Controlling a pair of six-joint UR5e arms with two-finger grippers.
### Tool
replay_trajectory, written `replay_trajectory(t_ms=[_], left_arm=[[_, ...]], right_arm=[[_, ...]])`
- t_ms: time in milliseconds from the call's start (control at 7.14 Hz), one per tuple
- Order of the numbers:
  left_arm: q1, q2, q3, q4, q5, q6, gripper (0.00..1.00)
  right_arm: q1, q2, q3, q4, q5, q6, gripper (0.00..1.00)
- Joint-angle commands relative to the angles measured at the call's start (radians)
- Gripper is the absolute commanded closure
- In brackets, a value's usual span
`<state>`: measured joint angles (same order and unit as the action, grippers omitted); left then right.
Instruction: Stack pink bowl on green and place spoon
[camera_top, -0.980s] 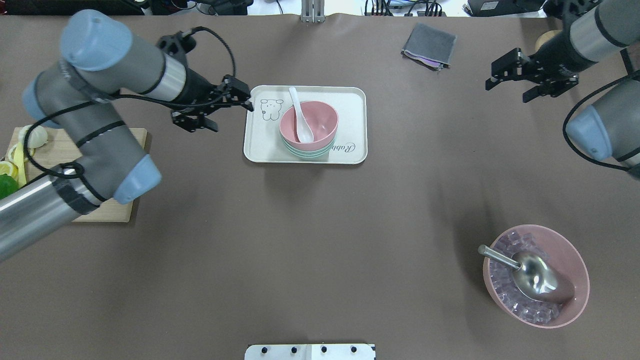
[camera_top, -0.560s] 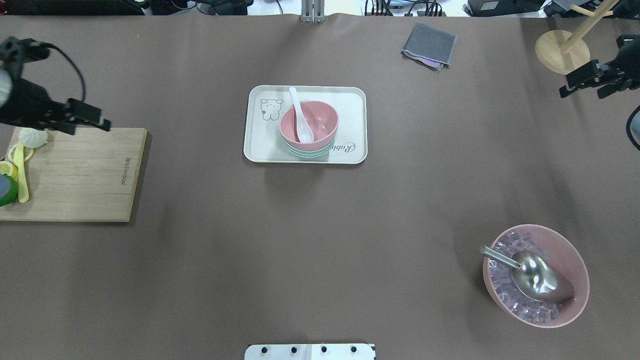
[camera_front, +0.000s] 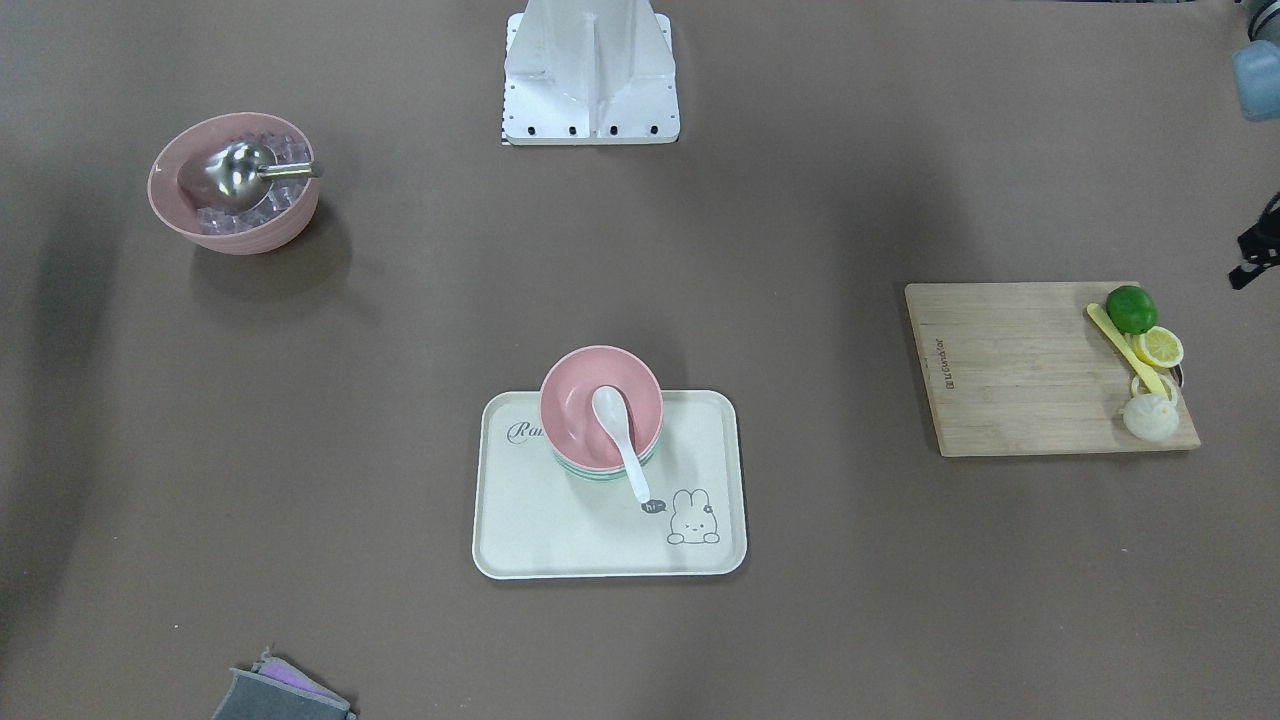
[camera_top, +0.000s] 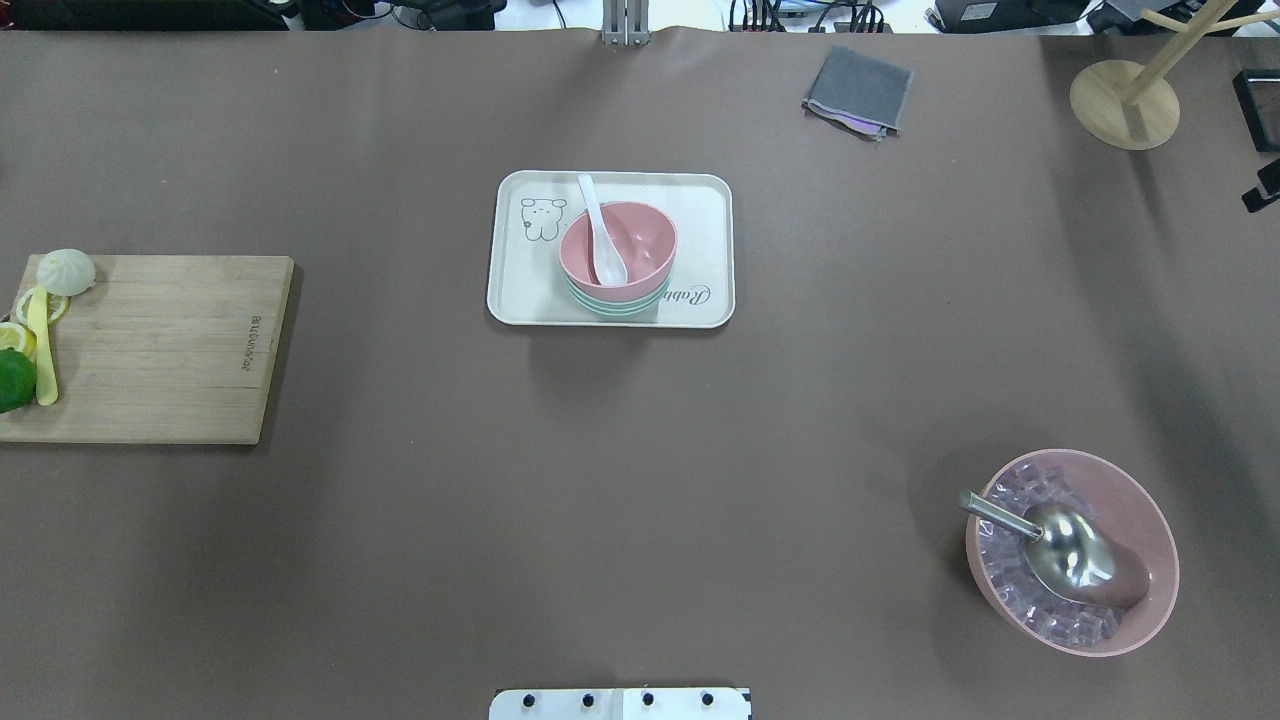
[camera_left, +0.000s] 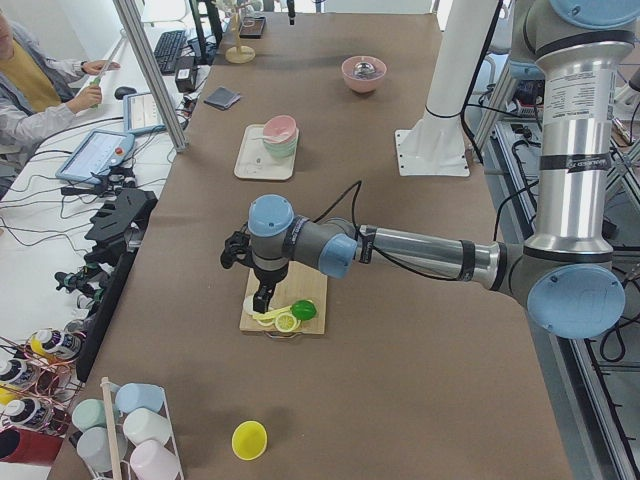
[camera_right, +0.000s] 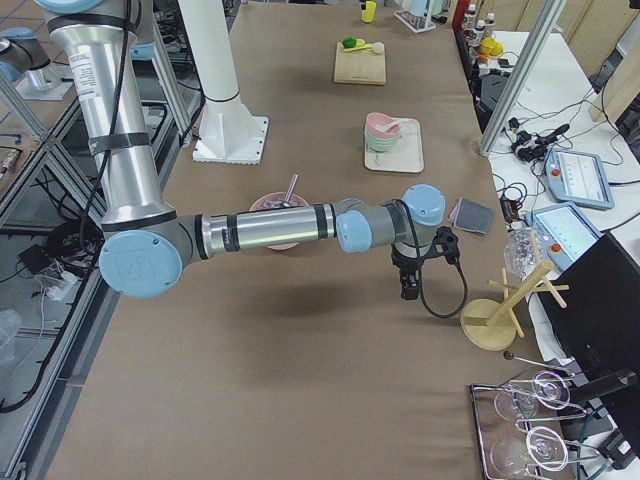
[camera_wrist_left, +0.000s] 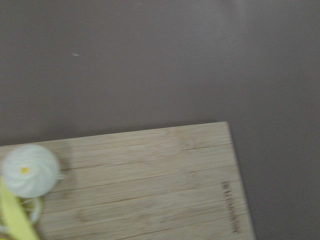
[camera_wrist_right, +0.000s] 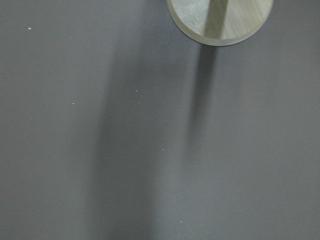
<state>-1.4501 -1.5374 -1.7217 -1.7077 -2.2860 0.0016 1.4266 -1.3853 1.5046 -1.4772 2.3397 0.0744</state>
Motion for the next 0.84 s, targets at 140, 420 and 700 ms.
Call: replay_trajectory(t_ms=[140,420,700], left_arm=[[-0.033,0.006,0.053,0.102,-0.025,0.019,0.02],[-0.035,0.046,0.051,0.086,-0.053,0.023,0.02],[-0.035,0.036,0.045,0.077,-0.055,0.015,0.02]], right_arm=[[0.043,-0.003,-0.079,-0.002,-0.07,-0.107,0.0],[0.041,-0.014,-0.078,0.0,-0.074,-0.107,0.0],[0.041,-0.023,-0.078,0.006,-0.076,-0.107,0.0]])
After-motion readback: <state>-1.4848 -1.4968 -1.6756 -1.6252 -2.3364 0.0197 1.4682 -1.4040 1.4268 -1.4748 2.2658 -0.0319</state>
